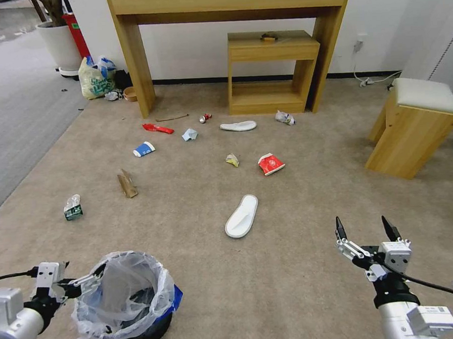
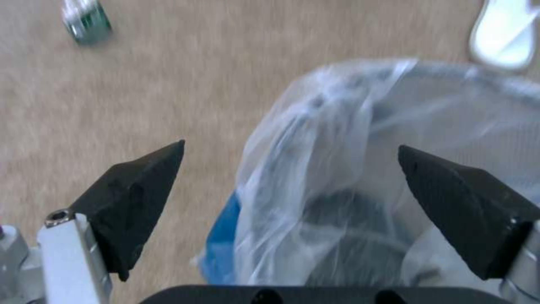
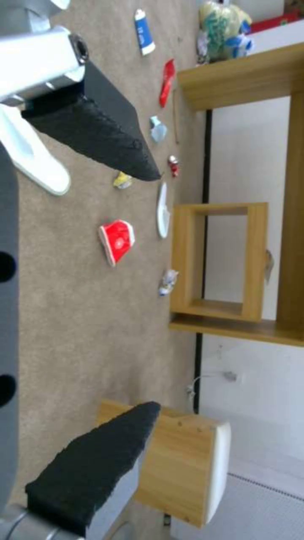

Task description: Pick up the trash bin and place the garbage on the floor into it.

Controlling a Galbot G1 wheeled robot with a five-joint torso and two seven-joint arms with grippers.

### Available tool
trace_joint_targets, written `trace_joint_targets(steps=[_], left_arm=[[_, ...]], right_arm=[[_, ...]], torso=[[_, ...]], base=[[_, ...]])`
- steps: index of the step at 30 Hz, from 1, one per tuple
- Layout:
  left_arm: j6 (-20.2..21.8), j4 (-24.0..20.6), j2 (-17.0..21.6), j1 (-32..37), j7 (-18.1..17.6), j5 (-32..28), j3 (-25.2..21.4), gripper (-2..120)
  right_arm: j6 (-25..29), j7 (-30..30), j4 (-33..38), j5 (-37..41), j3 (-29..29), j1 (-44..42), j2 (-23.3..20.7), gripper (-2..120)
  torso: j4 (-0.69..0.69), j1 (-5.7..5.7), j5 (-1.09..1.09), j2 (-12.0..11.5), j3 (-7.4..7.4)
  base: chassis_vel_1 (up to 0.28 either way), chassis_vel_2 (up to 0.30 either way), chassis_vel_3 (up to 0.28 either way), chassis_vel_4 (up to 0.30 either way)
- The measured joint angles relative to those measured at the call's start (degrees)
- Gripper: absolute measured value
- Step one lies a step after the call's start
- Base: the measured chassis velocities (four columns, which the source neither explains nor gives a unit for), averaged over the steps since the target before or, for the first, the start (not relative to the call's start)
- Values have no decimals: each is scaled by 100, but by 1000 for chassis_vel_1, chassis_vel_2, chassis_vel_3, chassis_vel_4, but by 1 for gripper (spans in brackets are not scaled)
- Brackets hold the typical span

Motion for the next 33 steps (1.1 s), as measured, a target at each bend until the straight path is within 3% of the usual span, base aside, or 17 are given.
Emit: trace_joint_targets(steps=[9, 13, 15, 20, 33], left_arm=[[477, 423, 648, -336, 5, -413, 168, 100], [498, 568, 829, -343, 94, -413, 206, 100], [498, 732, 968, -326, 329, -255, 258, 100], [488, 898, 994, -300, 663, 36, 330, 100], [460, 1378, 804, -740, 731, 140, 624, 100]], right_arm=[[53, 84, -104, 42, -2, -107, 62, 100], [117, 91, -147, 48, 2, -168, 80, 100], [195, 129, -207, 49, 1, -225, 83, 100], [239, 166, -244, 62, 1, -275, 85, 100], [18, 392, -253, 170, 22, -122, 28, 100]], torso=[[-1, 0, 0, 0, 0], [-1, 0, 1, 0, 0], [-1, 0, 0, 0, 0], [0, 0, 0, 0, 0], [0, 0, 1, 0, 0]], base=[[0, 0, 0, 0], [0, 0, 0, 0], [0, 0, 0, 0], [0, 0, 0, 0], [0, 0, 0, 0]])
